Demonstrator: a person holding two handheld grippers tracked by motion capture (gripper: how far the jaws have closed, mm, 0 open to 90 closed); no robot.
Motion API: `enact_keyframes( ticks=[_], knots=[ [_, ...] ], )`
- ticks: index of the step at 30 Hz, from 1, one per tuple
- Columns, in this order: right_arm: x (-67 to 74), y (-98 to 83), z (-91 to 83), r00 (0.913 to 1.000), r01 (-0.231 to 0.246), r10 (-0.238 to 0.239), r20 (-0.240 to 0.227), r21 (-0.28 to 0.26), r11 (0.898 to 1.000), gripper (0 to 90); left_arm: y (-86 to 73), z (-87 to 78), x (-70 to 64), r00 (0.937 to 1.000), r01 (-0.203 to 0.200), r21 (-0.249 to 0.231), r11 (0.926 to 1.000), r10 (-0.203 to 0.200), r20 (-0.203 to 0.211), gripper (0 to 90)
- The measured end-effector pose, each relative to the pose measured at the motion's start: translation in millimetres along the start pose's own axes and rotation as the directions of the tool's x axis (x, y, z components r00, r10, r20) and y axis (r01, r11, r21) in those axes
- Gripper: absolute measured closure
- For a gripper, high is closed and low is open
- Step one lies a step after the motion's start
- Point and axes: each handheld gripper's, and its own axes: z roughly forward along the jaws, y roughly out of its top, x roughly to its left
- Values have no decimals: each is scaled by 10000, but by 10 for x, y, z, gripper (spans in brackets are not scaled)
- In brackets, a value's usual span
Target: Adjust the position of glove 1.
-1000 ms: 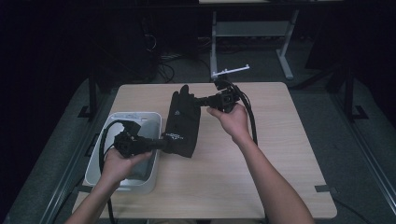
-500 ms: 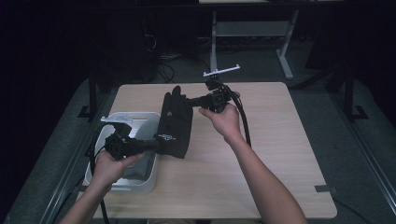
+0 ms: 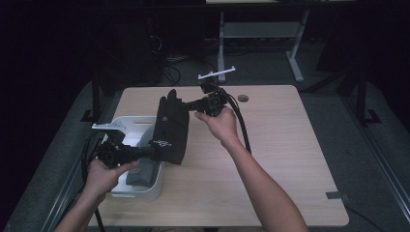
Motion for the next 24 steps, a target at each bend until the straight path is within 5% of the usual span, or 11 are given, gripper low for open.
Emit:
enact_keyframes(
  ticks=[24],
  knots=[
    [166,81,302,9996,132,-127,-241,188,9997,791,-129,-234,177,9993,207,-127,9997,-211,-296,842]
  ],
)
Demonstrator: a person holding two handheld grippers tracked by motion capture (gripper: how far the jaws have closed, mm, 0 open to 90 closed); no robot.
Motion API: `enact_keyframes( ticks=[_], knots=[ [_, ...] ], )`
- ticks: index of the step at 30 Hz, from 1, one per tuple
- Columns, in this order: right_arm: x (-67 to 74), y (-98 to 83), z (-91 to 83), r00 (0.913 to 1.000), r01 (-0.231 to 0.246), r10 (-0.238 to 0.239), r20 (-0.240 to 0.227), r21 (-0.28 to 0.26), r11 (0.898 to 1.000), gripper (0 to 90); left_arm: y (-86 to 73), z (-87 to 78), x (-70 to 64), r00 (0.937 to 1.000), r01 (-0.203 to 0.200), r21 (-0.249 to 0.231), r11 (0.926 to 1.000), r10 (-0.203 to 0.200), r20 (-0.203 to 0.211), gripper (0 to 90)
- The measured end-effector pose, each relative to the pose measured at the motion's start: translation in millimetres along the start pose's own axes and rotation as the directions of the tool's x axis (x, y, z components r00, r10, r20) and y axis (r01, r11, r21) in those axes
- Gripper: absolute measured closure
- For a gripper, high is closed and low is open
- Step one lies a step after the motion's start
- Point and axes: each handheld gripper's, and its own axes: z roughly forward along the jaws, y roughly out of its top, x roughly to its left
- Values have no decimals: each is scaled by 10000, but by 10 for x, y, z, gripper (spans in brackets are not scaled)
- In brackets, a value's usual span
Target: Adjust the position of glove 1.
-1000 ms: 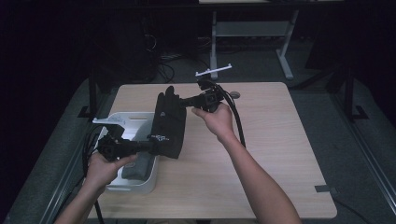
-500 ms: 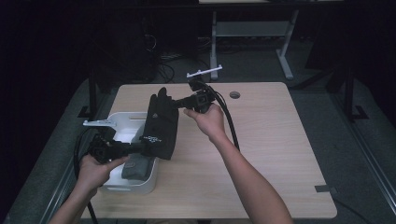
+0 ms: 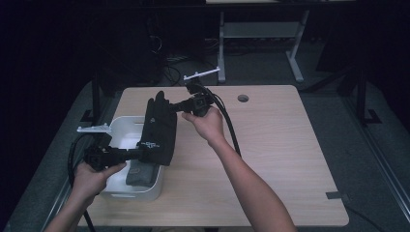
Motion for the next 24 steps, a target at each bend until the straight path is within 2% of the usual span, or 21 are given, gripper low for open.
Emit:
enact_keyframes(
  ticks=[13,24],
  knots=[
    [101,31,252,9997,94,-86,-247,297,9995,791,-139,-161,141,9993,300,-109,9995,-302,-206,842],
    [157,-5,424,9991,103,-86,-417,399,9992,791,-264,-224,226,9975,625,-109,9980,-628,-324,842]
  ],
)
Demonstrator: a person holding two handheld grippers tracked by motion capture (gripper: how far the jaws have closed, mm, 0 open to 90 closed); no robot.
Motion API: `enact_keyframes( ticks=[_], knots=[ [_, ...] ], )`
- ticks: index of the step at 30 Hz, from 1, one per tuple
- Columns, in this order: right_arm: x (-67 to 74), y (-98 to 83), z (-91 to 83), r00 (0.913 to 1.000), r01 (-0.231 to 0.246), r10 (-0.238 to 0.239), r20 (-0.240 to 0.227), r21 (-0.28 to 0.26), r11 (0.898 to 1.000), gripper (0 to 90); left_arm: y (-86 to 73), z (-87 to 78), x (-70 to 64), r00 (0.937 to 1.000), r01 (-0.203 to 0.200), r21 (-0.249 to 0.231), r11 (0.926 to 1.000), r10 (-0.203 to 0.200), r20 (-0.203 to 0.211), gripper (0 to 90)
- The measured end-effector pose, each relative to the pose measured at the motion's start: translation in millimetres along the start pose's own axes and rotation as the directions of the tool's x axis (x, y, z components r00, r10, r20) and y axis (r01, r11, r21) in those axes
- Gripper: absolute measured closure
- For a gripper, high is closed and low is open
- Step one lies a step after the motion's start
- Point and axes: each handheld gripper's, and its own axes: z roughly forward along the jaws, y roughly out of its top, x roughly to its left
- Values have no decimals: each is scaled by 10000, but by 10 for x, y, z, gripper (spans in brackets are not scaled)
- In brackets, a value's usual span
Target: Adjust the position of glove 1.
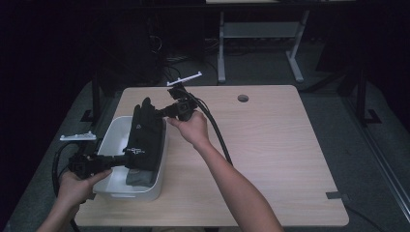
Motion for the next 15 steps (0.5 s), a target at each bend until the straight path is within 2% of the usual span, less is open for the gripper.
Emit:
enact_keyframes(
  ticks=[8,15],
  knots=[
    [-7,-55,111,9999,-22,23,-156,63,10000,791,-89,-10,70,9998,197,96,9998,-196,-30,842],
    [-60,-153,248,9997,-195,199,-116,334,9993,790,-170,35,135,9994,314,325,9990,-310,-124,841]
  ],
)
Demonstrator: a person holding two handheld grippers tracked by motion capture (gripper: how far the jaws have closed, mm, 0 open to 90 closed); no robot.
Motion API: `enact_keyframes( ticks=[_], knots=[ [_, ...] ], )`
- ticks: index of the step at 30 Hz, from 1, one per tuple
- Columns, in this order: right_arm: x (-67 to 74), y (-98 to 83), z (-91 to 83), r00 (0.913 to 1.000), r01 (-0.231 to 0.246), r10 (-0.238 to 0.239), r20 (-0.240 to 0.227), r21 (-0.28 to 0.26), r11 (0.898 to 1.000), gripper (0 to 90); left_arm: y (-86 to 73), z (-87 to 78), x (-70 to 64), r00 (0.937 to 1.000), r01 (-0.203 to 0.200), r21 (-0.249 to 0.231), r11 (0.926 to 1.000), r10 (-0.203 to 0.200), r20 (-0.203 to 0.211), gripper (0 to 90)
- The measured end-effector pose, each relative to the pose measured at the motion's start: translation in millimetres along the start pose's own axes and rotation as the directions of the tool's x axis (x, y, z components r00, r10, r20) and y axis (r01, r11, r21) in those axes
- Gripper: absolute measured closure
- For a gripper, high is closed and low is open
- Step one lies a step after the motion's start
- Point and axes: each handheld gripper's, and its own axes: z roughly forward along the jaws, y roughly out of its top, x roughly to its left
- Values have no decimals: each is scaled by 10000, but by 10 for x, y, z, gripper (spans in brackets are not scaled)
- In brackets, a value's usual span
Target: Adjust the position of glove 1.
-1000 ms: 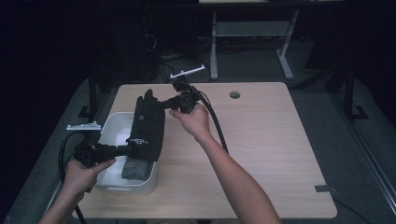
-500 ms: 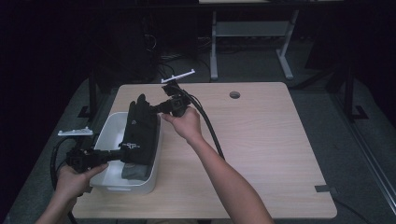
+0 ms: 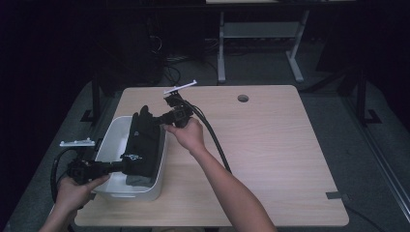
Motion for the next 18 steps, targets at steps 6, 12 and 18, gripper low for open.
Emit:
enact_keyframes(
  ticks=[6,12,18],
  knots=[
    [-41,-41,91,10000,-60,59,11,219,9997,789,-41,34,37,10000,54,184,9998,-53,-78,840],
    [-92,-84,171,9999,-104,100,110,391,9992,780,-64,60,71,9998,202,434,9989,-198,-96,832],
    [-130,-113,215,9998,-174,168,130,520,9985,774,-91,104,77,9996,280,453,9986,-276,-92,814]
  ],
)
